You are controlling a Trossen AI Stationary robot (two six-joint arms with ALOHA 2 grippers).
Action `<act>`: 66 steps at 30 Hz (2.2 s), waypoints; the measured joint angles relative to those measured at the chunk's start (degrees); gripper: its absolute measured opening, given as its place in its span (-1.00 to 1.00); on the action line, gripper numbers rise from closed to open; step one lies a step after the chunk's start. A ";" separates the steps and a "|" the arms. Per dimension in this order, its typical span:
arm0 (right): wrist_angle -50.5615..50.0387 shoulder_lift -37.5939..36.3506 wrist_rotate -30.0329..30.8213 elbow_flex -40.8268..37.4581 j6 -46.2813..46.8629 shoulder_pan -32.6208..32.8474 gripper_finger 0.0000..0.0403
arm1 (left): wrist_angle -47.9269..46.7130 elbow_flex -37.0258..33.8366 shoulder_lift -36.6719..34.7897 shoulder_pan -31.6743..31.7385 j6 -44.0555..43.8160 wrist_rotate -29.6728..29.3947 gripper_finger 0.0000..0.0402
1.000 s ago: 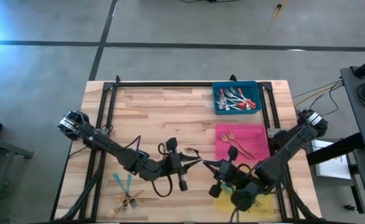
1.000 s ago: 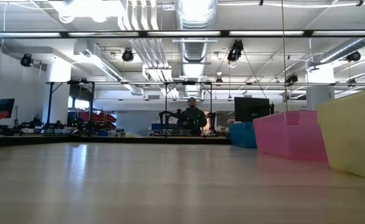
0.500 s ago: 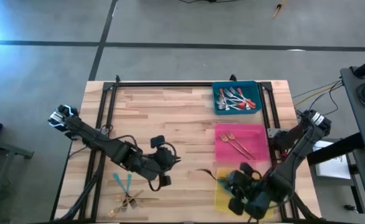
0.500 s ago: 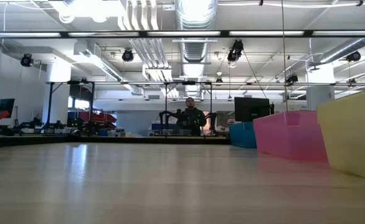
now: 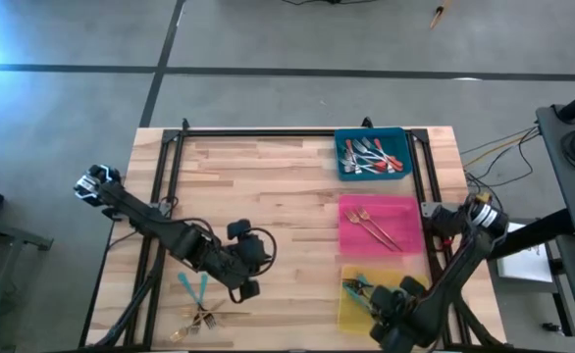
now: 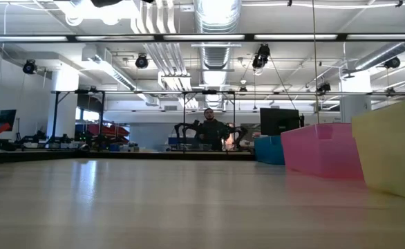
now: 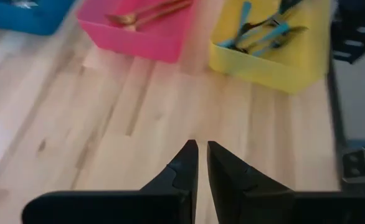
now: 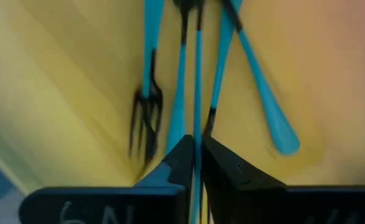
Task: Sort silverware by color (type)
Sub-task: Put the blue fork into the yellow bin, then put the gold fork into the pink bin
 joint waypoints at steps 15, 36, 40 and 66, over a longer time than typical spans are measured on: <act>-0.51 0.19 -7.95 0.99 -2.05 -0.42 -0.39 | -23.66 2.26 0.38 -1.81 -17.31 15.58 -0.91; 0.60 -1.75 -1.55 1.55 -1.73 -0.42 -0.46 | -9.97 -9.21 1.56 -19.82 -32.05 21.98 -0.91; 1.50 -1.74 -1.56 1.55 -1.41 -0.42 -0.48 | -9.38 -9.25 1.56 -21.24 -34.92 20.71 -0.91; 6.09 -1.71 -1.55 1.53 -4.08 -0.42 -0.48 | -4.73 -9.32 14.46 -21.66 -18.75 21.17 -0.34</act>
